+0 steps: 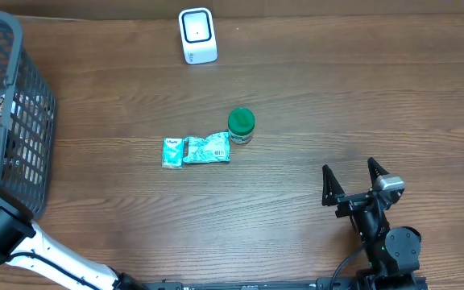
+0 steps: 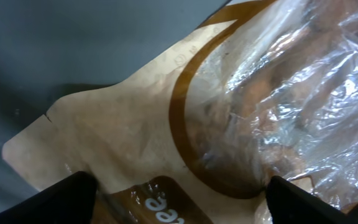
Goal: Scan the item barcode
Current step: 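Move the left gripper into the basket and grasp the clear snack bag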
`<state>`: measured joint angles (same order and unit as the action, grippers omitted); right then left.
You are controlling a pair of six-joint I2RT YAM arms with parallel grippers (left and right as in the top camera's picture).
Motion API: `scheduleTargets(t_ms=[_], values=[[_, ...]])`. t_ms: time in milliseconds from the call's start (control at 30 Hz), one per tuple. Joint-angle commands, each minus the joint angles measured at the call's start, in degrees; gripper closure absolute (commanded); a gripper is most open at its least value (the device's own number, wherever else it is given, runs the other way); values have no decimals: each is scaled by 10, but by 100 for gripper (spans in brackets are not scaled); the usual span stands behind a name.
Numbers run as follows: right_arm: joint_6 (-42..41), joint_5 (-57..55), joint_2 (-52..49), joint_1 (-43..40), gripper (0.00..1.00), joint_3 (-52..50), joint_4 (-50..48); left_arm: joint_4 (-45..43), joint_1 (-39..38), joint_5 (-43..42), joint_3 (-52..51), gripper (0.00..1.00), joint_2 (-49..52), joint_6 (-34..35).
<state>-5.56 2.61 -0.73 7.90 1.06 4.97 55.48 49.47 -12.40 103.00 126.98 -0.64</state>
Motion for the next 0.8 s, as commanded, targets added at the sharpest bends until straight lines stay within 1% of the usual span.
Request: scheduleTargets(t_ms=[0,100,167,200,267,333,433,533,567,633,700,767], values=[[-2,1,6,-2,0,-6,-3,6,-4,8,-5,8,42,-20],[-2,1,6,-2,0,-6,-3,7,-4,8,-6,10,59,-20],[-2,1,6,-2,0,-6,-3,8,-4,7,-6,15,68,-20],[-2,1,6,-2,0,-6,-3,8,-4,7,-6,21,70,-20],[-2,1,6,-2,0,-6,-3,8,-4,8,-6,40,70,-20],[-2,1,6,-2,0,-6,-3,8,-4,8,-5,45,70,-19],[-2,1,6,-2,0,-6,-3,10,-4,8,-5,56,70,-19],[-2,1,6,-2,0,-6,-3,13,-4,7,-4,70,70,-19],[-2,1,6,-2,0,-6,-3,15,-4,8,-3,73,70,-18],[-2,1,6,-2,0,-6,-3,23,-4,8,3,80,69,-15],[-2,1,6,-2,0,-6,-3,31,-4,8,10,85,67,-12],[-2,1,6,-2,0,-6,-3,42,-4,8,21,87,61,-5]])
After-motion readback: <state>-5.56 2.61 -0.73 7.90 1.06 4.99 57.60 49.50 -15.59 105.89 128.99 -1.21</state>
